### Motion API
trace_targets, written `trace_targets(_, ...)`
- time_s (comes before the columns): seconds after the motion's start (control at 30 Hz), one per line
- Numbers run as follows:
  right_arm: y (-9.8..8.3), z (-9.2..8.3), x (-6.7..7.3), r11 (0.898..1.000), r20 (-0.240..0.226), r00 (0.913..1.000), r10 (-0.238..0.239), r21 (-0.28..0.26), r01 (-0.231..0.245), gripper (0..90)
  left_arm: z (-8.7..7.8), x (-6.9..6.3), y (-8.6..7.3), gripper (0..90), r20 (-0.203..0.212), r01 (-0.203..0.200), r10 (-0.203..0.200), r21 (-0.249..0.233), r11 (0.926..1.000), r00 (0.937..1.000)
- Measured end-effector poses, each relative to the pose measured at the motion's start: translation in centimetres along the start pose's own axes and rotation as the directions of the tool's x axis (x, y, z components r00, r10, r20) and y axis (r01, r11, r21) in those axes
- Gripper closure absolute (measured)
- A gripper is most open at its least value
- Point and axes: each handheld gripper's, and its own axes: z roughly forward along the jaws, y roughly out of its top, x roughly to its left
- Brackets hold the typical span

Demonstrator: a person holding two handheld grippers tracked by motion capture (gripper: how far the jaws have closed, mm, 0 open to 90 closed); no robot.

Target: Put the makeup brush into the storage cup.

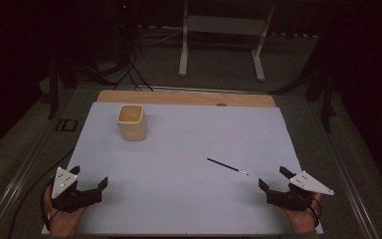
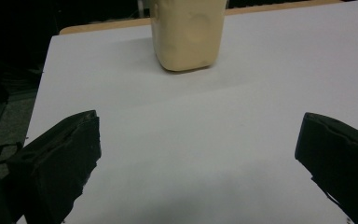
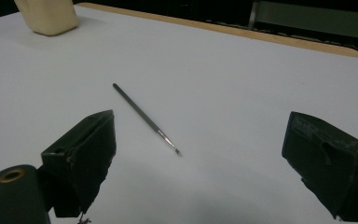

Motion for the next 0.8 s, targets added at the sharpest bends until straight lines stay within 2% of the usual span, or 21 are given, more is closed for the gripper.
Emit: trace_targets(0.8,0.57,-0.27,0.54,1.000,-0.019,0.9996,0.022,0.000,-0.022,10.2,-0.18,0.07,-0.08,1.4,0.001,0.007,-0.007,-0.004,1.0000,1.0000)
